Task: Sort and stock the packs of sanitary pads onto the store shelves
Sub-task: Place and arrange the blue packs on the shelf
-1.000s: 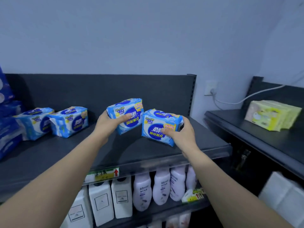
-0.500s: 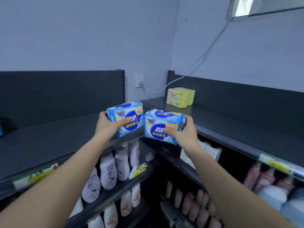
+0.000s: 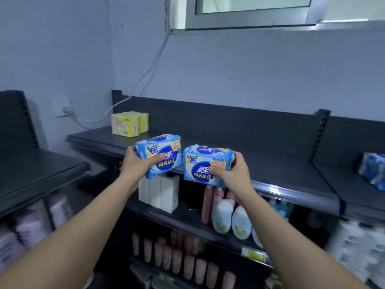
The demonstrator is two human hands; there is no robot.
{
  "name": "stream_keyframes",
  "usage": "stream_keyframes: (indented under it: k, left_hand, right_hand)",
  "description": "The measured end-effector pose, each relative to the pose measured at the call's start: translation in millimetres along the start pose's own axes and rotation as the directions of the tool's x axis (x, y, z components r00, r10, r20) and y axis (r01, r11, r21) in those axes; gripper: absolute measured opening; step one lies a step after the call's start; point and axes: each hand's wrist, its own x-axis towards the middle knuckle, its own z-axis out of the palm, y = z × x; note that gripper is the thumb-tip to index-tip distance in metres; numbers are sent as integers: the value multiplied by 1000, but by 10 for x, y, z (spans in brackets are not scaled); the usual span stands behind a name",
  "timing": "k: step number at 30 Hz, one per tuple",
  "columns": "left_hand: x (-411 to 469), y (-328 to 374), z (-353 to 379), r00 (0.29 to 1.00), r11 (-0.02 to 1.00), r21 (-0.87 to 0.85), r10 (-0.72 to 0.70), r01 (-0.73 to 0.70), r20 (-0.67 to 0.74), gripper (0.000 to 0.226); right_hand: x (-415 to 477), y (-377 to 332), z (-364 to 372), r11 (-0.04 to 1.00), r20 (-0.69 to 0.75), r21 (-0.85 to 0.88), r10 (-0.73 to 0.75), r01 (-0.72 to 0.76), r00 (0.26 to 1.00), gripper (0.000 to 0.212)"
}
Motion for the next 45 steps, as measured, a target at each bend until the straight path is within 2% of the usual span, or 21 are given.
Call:
stream_keyframes:
  k: [4, 8, 15, 20, 23, 28, 31, 34, 37, 42, 45]
  left_hand:
    - [-235, -4, 919, 994, 1000, -24, -4, 7, 113, 52]
    - [-442, -26, 1703, 980, 999, -31, -1, 8, 200, 68]
    - [-829, -1, 2960, 943, 997, -72, 13, 12, 332, 60]
    - [-1049, 0, 3747, 893, 997, -66, 1, 32, 450, 65]
    - [-1170, -22, 4226, 843, 995, -72, -15, 64, 538, 65]
    - [-1360, -69, 4982, 758, 991, -80, -30, 108, 652, 62]
    - [-1426, -86, 5423, 678, 990, -61, -40, 124, 734, 63]
    - [-1465, -133, 5851, 570, 993, -3, -66, 120, 819, 62]
    - [-1481, -201, 6207, 474, 994, 51, -91, 97, 876, 74]
    - [-1464, -290, 6694, 374, 990, 82, -120, 117, 919, 83]
    - [-1449, -320, 6873, 333, 992, 92, -118, 91, 936, 77]
  right_hand:
    - [49, 74, -882, 998, -84, -58, -9, 4, 996, 61]
    - [51, 100, -1703, 997, -151, -78, -8, -4, 989, 61]
    - [-9, 177, -2947, 999, -253, -47, 6, -19, 967, 57]
    - [-46, 274, -3721, 996, -352, -72, 28, -57, 935, 56]
    - [-59, 331, -4191, 990, -416, -110, 32, -85, 909, 50]
    - [-26, 466, -4925, 985, -535, -122, 36, -119, 844, 55]
    - [39, 535, -5328, 984, -577, -139, 11, -112, 816, 47]
    - [152, 625, -5720, 982, -586, -134, 30, -133, 810, 50]
    - [265, 729, -6079, 978, -541, -53, 140, -200, 829, 53]
    - [459, 915, -6573, 967, -486, 65, 245, -245, 839, 62]
    - [593, 989, -6688, 957, -505, 115, 288, -267, 813, 65]
